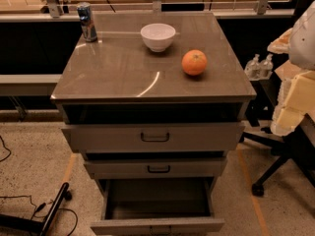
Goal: Close bottom drawer
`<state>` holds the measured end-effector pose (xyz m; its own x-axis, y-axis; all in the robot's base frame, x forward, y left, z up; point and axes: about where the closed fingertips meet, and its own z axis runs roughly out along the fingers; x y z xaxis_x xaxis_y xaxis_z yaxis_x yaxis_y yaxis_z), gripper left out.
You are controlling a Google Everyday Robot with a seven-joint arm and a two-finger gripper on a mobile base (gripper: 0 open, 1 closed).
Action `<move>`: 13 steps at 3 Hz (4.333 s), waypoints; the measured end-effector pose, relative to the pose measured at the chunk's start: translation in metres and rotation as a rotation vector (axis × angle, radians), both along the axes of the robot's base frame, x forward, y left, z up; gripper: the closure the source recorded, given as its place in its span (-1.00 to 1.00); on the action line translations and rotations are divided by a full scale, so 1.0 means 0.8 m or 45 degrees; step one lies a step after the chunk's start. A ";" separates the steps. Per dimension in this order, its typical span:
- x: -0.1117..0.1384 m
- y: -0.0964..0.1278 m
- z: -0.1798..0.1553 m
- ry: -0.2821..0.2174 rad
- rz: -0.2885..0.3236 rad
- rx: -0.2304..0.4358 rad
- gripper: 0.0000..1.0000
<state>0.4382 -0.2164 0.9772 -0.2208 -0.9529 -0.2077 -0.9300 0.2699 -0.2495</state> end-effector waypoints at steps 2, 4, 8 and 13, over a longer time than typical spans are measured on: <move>0.001 -0.009 -0.035 0.031 -0.004 0.008 -1.00; -0.022 -0.018 -0.238 0.179 0.067 0.089 -1.00; -0.027 0.023 -0.435 0.371 0.244 0.125 -1.00; -0.050 0.047 -0.737 0.672 0.333 0.087 -1.00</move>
Offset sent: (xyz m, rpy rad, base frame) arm 0.0017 -0.0214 -0.0824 0.0140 0.0928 -0.0102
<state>0.3979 -0.1785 0.3880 -0.0702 -0.9780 -0.1963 -0.9614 0.0138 0.2749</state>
